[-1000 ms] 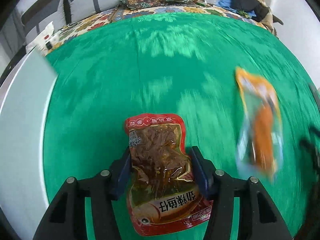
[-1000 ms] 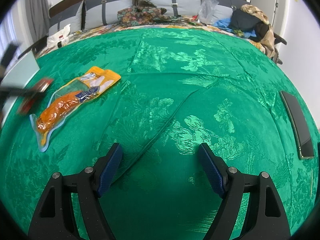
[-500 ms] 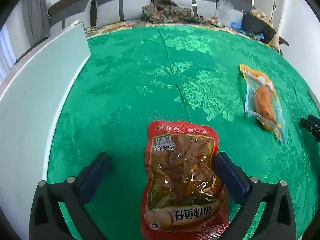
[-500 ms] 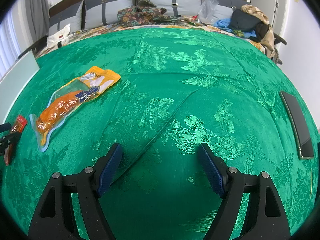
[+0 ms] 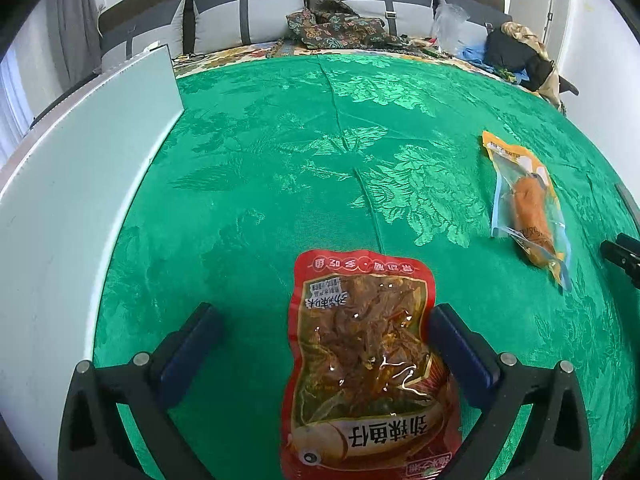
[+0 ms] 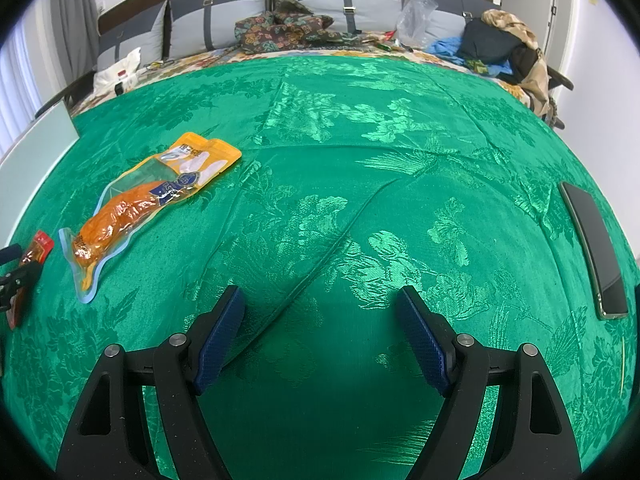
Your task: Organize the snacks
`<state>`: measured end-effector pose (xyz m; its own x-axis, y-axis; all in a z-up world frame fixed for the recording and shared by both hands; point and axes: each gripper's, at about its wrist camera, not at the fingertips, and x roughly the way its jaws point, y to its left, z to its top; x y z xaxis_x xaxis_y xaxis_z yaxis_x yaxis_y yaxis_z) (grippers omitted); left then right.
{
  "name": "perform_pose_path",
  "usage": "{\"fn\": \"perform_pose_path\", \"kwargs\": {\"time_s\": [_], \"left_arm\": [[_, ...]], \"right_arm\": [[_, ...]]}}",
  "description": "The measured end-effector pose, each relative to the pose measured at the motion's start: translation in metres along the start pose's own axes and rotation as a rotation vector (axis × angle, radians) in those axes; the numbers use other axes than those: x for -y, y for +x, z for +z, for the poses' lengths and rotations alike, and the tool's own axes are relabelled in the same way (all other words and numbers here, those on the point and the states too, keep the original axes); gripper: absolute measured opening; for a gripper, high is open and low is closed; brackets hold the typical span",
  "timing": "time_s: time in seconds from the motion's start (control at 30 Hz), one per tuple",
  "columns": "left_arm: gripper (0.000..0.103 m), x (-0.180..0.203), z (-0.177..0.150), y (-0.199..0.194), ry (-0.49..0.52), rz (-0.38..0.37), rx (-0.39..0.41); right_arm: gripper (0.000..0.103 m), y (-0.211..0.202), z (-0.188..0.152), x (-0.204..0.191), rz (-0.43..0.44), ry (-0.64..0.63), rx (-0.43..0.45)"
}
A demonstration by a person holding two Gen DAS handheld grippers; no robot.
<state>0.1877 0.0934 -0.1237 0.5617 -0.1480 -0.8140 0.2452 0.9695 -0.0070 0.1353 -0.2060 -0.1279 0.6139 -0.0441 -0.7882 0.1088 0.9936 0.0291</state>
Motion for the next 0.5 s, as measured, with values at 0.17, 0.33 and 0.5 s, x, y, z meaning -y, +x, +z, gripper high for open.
{"fn": "perform_pose_path", "kwargs": {"time_s": [0.17, 0.33, 0.5], "left_arm": [[0.103, 0.000, 0.001, 0.000, -0.001, 0.000, 0.000], [0.103, -0.001, 0.001, 0.000, -0.002, 0.000, 0.000], [0.103, -0.001, 0.001, 0.000, -0.002, 0.000, -0.001]], "right_arm": [[0.082, 0.000, 0.000, 0.000, 0.000, 0.000, 0.000], [0.082, 0.000, 0.000, 0.001, 0.007, 0.004, 0.002], [0.081, -0.016, 0.005, -0.006, 0.123, 0.148, -0.030]]}}
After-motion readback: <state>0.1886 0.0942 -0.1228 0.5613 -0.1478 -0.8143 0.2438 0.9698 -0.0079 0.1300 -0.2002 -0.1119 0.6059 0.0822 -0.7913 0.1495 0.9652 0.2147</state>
